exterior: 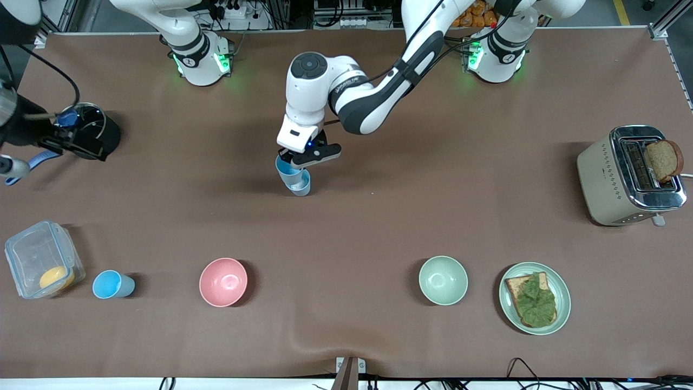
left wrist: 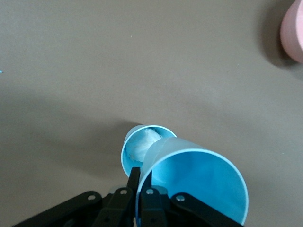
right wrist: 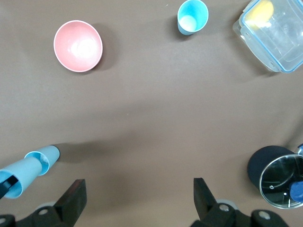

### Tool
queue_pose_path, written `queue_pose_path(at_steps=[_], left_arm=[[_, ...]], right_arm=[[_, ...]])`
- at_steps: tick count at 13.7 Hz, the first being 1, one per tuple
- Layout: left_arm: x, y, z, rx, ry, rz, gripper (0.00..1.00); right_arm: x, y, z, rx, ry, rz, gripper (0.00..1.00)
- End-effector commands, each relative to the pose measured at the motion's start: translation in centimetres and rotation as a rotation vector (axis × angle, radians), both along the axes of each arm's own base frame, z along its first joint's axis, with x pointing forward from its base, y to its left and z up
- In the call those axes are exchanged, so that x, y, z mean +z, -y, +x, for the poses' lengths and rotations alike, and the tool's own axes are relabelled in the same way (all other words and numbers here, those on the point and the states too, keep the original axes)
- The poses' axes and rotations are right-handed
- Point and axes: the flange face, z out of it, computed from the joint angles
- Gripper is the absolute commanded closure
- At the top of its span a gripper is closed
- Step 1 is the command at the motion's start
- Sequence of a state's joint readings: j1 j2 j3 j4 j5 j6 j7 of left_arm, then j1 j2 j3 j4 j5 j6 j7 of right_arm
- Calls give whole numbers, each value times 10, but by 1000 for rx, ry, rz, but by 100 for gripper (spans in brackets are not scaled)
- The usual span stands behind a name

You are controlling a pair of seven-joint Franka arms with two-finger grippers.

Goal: Stack blue cups with both arms
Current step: 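Open the left gripper and lift it off the stacked cups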

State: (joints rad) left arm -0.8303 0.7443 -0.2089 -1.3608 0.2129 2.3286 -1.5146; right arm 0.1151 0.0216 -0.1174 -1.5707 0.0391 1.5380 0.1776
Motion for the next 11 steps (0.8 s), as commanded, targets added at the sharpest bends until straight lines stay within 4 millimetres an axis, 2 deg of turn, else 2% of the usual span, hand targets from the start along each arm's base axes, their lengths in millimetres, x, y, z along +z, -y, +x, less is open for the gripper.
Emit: queue_pose_path(at_steps=[1,4,5,6,8,9,10,11], left_arm=[[-18,5,2,10,12,16,100],[-28,5,0,8,6,29,100],[-29,4,1,11,2,30,83],[-28,5,-2,5,6,33,1],[-15,2,2,19,11,22,0],[4,-4,10,32,23,19,0],[28,-20,27,57,31,39,0],[63,-39,41,76,47,60,0]], right_arm=[[5,9,-12,76,17,-2,0],[14,14,-15,112,41,-5,0],[15,12,-14,115,46,-5,0],[16,12,-14,115,47,-5,0],[14,15,-10,111,60,-7,0],[14,14,-9,113,59,-9,0],[15,9,-9,122,61,-13,0],[14,9,-7,126,60,-29,0]])
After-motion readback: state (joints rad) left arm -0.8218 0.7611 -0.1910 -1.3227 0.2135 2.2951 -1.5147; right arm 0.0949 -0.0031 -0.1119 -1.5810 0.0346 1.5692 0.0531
